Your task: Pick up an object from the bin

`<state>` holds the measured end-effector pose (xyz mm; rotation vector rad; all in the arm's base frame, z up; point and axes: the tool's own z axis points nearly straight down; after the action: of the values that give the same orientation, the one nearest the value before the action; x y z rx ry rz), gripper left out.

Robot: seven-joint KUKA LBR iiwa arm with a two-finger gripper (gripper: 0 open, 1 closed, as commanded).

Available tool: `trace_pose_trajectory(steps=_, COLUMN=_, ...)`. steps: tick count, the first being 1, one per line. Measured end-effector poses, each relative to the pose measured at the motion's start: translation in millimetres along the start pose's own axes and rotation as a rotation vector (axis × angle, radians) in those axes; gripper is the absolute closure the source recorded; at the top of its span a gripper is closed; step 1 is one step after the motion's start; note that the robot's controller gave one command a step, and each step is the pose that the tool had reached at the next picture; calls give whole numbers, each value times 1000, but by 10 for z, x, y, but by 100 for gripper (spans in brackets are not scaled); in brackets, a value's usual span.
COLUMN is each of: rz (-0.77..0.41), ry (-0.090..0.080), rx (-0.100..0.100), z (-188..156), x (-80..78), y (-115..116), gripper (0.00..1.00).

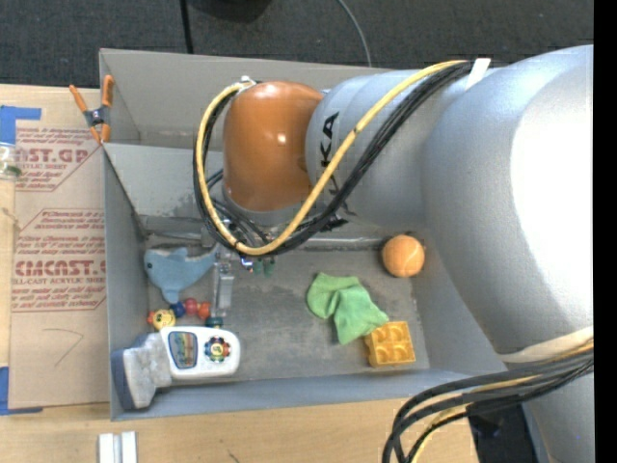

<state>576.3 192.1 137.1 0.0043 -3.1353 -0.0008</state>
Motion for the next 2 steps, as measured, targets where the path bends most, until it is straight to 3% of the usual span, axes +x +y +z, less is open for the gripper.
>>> trace_pose_trajectory(steps=1, rz=2, ry=-7, rx=-2, z=-49, x=-21, y=-7, gripper=0)
trace_pose_trajectory(steps=2, rz=-84, ry=-9, rx=-1, z=403, x=-100, y=222, gripper=0)
